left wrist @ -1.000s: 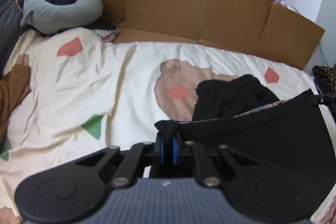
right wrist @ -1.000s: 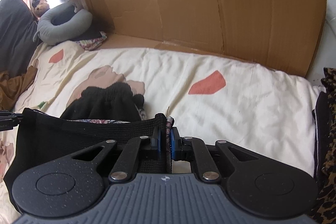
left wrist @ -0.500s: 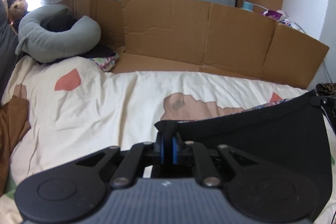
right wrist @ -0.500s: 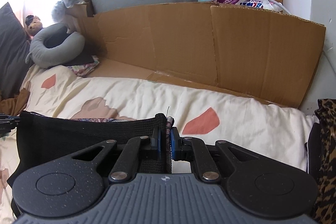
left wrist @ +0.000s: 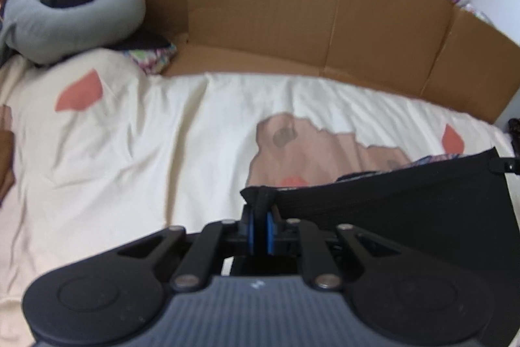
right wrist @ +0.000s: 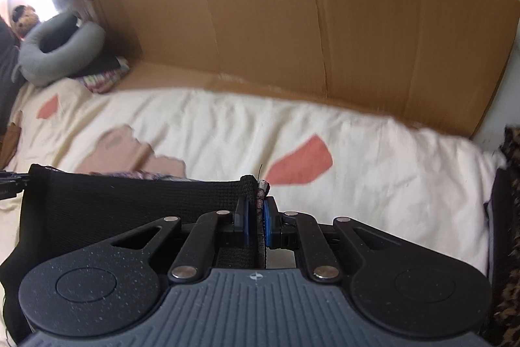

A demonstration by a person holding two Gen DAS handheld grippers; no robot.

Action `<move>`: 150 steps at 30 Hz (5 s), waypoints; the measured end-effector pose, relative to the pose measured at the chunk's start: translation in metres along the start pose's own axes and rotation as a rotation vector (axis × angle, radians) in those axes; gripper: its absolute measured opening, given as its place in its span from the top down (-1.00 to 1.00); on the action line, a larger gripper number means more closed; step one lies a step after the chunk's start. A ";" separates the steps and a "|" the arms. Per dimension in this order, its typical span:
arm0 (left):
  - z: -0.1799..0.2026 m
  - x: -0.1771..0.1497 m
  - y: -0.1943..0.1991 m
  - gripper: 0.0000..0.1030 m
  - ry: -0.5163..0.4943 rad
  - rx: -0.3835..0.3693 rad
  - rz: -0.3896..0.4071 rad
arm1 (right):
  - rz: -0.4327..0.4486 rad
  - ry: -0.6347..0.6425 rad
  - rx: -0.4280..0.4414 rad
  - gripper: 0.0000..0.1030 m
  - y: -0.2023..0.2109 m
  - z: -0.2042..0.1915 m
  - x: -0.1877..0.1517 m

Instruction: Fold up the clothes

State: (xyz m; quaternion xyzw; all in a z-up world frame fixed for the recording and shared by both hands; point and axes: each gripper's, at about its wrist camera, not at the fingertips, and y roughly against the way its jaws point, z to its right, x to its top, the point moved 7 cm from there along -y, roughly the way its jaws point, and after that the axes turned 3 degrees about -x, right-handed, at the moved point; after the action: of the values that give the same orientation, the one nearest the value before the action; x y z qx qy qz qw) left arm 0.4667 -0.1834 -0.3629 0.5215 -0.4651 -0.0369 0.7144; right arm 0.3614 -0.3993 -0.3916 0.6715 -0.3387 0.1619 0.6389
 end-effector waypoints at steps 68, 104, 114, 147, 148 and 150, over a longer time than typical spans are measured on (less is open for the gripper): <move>0.084 0.002 -0.037 0.40 -0.031 -0.166 0.023 | -0.019 0.188 0.112 0.40 -0.043 -0.095 -0.008; 0.094 -0.013 -0.003 0.67 -0.101 -0.135 0.028 | -0.064 0.082 0.142 0.94 -0.009 -0.064 -0.034; 0.083 -0.016 0.042 0.67 -0.062 -0.203 0.030 | -0.033 0.115 0.214 0.92 0.036 -0.071 -0.036; 0.088 -0.098 0.076 0.66 -0.119 -0.171 -0.090 | -0.096 0.117 0.125 0.70 0.097 -0.049 -0.128; 0.091 -0.099 0.079 0.66 -0.119 -0.174 -0.084 | -0.088 0.118 0.131 0.69 0.101 -0.051 -0.128; 0.098 -0.102 0.087 0.66 -0.116 -0.187 -0.080 | -0.075 0.124 0.144 0.62 0.108 -0.055 -0.128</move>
State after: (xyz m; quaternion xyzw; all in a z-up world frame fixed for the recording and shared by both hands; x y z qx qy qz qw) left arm 0.3023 -0.1591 -0.3573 0.4676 -0.4790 -0.1388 0.7298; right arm 0.2093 -0.3096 -0.3867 0.7168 -0.2606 0.2028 0.6142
